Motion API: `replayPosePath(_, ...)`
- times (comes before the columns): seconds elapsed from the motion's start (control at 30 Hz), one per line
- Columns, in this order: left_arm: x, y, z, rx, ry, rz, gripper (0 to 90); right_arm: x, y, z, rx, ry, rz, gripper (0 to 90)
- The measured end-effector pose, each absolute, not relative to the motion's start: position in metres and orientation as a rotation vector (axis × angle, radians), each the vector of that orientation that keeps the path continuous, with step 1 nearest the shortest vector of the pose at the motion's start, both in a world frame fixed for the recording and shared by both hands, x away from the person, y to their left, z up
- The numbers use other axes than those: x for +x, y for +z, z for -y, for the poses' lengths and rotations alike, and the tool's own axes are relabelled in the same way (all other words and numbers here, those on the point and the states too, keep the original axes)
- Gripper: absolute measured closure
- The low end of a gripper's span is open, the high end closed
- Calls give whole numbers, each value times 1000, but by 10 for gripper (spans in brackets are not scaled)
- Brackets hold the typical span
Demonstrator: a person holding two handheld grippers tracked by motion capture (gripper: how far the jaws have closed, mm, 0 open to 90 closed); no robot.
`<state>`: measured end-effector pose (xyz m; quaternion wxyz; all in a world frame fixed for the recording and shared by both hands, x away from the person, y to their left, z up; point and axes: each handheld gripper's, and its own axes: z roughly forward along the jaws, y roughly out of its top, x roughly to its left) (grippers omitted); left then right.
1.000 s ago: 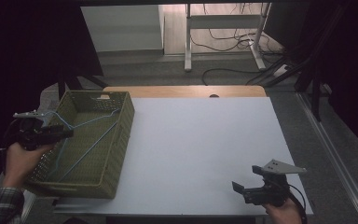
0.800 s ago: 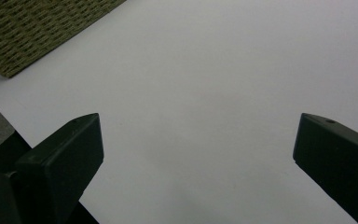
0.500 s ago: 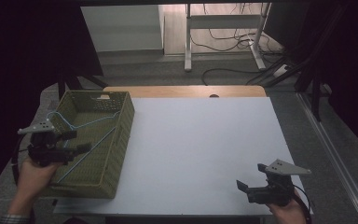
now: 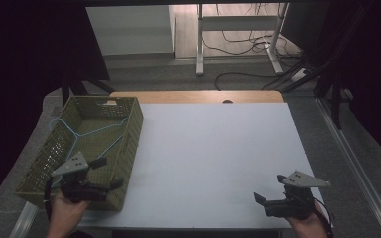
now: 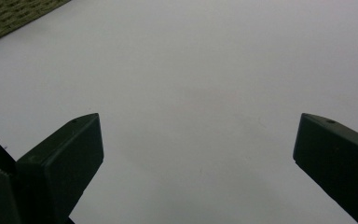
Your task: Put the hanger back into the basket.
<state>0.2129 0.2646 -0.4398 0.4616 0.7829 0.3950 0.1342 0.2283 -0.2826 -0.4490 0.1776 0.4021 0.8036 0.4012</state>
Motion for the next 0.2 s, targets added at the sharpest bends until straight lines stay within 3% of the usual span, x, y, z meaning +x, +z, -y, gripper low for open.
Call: replayPosePath(0.2,213,-450,-259,1958,325,-988,10,229,-452,282,1125,1119,-2289,12)
